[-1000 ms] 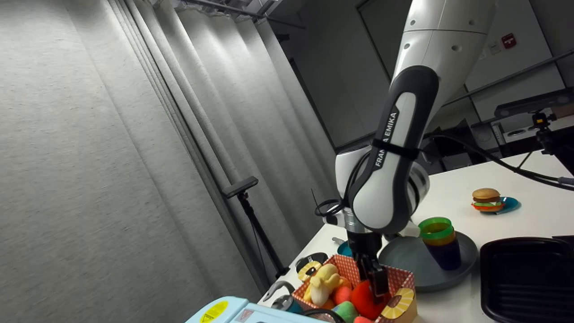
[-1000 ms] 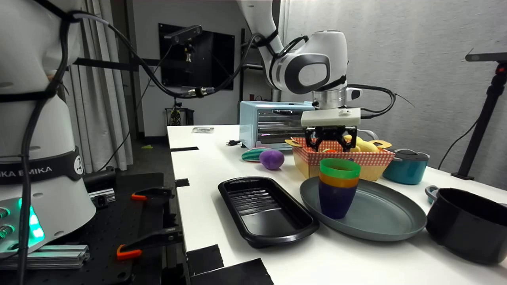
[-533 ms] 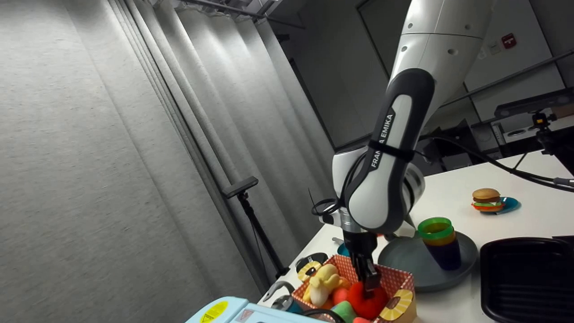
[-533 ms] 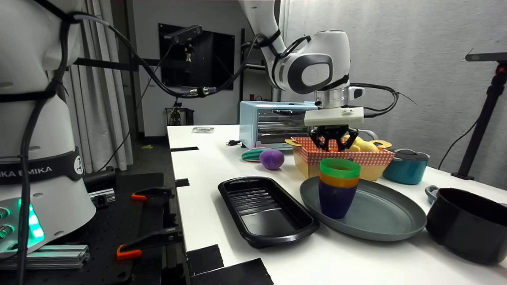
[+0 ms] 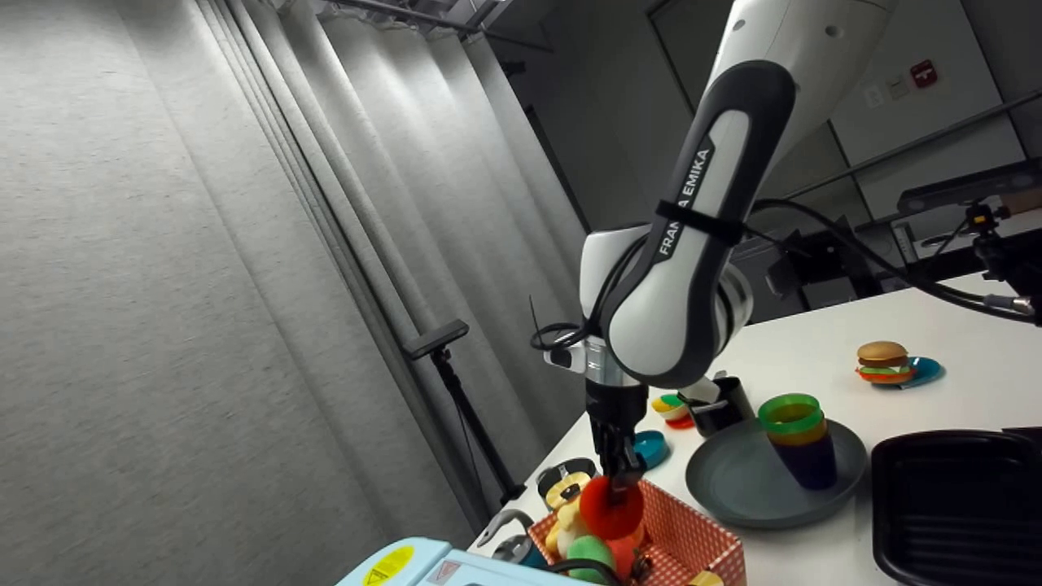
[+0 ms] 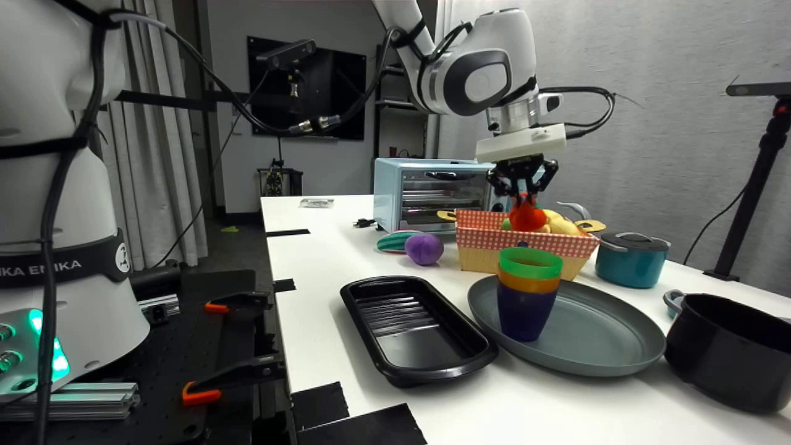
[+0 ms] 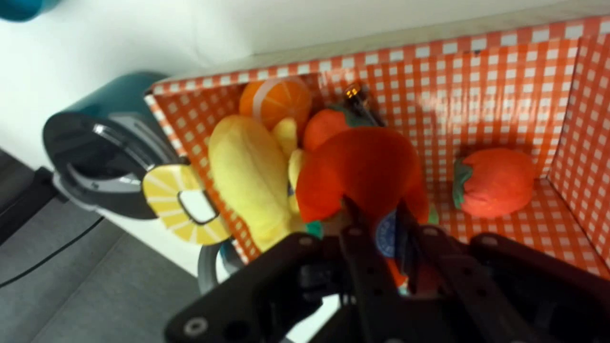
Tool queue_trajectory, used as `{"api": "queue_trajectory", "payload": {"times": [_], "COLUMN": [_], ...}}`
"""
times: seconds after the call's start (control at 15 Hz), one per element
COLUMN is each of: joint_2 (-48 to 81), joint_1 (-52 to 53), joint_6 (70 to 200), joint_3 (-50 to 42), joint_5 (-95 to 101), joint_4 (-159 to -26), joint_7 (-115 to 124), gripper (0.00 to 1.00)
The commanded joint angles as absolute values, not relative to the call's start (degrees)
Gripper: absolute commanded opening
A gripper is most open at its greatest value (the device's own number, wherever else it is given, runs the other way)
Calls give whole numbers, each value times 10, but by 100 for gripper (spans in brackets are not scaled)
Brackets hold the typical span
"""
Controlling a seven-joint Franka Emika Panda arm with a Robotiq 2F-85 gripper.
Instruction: Remove the orange toy from the basket.
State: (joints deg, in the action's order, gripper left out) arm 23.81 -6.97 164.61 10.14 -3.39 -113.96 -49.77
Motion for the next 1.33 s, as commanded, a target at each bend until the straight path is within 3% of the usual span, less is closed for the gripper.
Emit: {"api": "queue_trajectory", "payload": {"times": [0.0,0.6,1.2,1.27], "joint_2": [173,68,58,58], "joint_1": [-75,-27,11,18], "joint_6": [1704,1821,1804,1800], "joint_3": [100,-38,-139,-145], "joint_5": [-11,88,148,152], "joint_4": [-1194,-1307,-1332,-1332], "joint_7": [-488,-411,-351,-344], "gripper": [4,4,4,12]}}
